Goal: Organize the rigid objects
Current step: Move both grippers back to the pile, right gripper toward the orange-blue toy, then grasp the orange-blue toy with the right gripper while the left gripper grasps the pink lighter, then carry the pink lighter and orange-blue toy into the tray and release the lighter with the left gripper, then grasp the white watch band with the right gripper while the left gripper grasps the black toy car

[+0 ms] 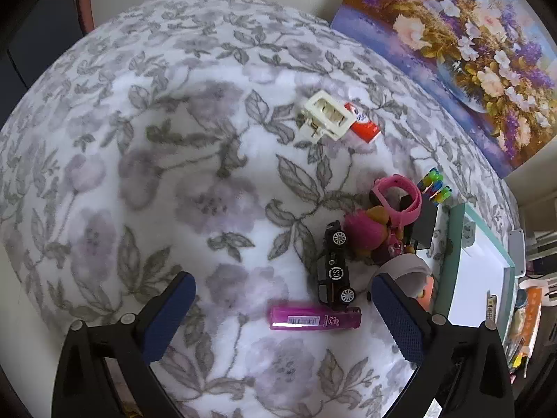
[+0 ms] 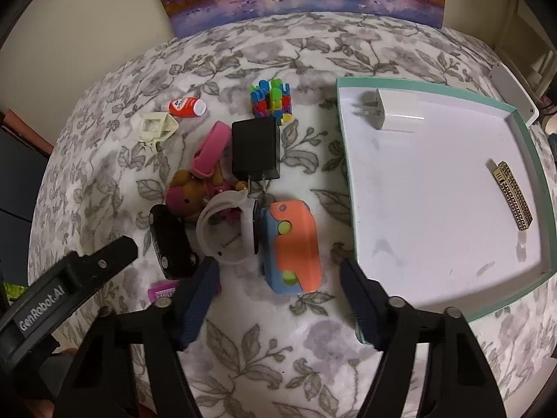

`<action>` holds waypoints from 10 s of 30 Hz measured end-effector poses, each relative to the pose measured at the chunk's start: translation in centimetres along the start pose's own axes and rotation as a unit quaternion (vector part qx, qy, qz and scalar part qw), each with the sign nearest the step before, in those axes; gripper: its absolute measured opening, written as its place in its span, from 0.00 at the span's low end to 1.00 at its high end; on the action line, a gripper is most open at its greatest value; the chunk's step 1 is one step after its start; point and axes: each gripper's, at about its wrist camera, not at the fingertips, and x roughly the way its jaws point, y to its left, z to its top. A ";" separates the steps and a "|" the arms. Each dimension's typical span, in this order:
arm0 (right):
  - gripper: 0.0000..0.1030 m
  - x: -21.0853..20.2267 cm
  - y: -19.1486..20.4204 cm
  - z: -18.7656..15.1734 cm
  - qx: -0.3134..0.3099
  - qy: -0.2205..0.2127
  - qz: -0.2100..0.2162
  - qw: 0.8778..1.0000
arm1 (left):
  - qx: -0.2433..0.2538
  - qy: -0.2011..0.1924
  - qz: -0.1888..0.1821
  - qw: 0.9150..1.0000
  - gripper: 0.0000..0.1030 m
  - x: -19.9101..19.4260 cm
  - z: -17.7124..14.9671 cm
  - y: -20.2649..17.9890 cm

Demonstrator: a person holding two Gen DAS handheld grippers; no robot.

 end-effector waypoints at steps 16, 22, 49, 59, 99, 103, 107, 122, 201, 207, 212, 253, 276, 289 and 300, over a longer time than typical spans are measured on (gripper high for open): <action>0.49 2.2 0.0 0.5 -0.021 0.022 -0.020 0.999 | -0.004 0.054 0.011 0.998 0.97 2.2 -0.9 0.3; 0.46 3.3 -0.1 0.9 -0.019 0.030 -0.028 0.999 | -0.018 0.055 0.013 0.998 0.97 2.5 -0.9 0.7; 0.43 5.1 0.9 0.7 -0.043 0.033 -0.061 0.997 | -0.019 0.059 0.009 0.998 0.97 2.9 -0.9 0.7; 0.43 4.1 -0.2 -0.8 -0.026 0.048 -0.023 0.998 | -0.004 0.066 0.004 0.998 0.97 2.5 -1.9 -0.2; 0.35 0.2 -2.6 -0.8 -0.007 0.033 0.005 0.999 | 0.082 0.077 0.053 0.992 0.81 6.8 -3.5 -7.9; 0.35 0.2 -2.6 -0.7 -0.009 0.034 0.003 0.999 | 0.078 0.077 0.045 0.993 0.81 6.9 -3.4 -7.6; 0.35 -0.4 -2.6 -0.6 -0.008 0.030 0.014 0.999 | 0.062 0.079 0.016 0.995 0.81 6.5 -3.0 -7.3; 0.35 -3.7 -4.0 0.3 0.013 -0.014 0.038 0.999 | 0.071 -0.002 -0.027 0.997 0.81 1.2 -0.7 -8.2; 0.72 -5.9 -22.7 0.6 0.199 -0.047 -0.072 0.976 | 0.323 -0.015 -0.026 0.946 1.00 3.3 -9.5 -24.6; 0.73 -5.7 -22.9 0.5 0.203 -0.045 -0.075 0.975 | 0.300 -0.023 -0.020 0.953 1.00 2.8 -8.4 -23.8; 0.73 -5.5 -23.0 0.4 0.205 -0.042 -0.080 0.975 | 0.266 -0.025 -0.008 0.964 1.00 2.7 -7.0 -22.3; 0.73 -1.0 -1.0 1.6 -0.038 -0.038 -0.025 0.998 | 0.033 -0.025 0.053 0.998 1.00 -0.7 3.4 -2.5; 0.73 3.3 0.5 2.7 -0.039 -0.012 0.006 0.999 | 0.002 0.047 0.025 0.999 1.00 3.5 3.0 -1.6; 0.56 4.7 0.2 2.4 -0.026 0.019 0.017 0.999 | -0.002 0.054 0.021 0.998 1.00 3.7 2.9 -1.3; 0.56 4.6 -0.5 2.3 -0.016 0.024 0.018 0.999 | 0.004 0.065 0.013 0.998 0.99 4.2 2.6 -2.0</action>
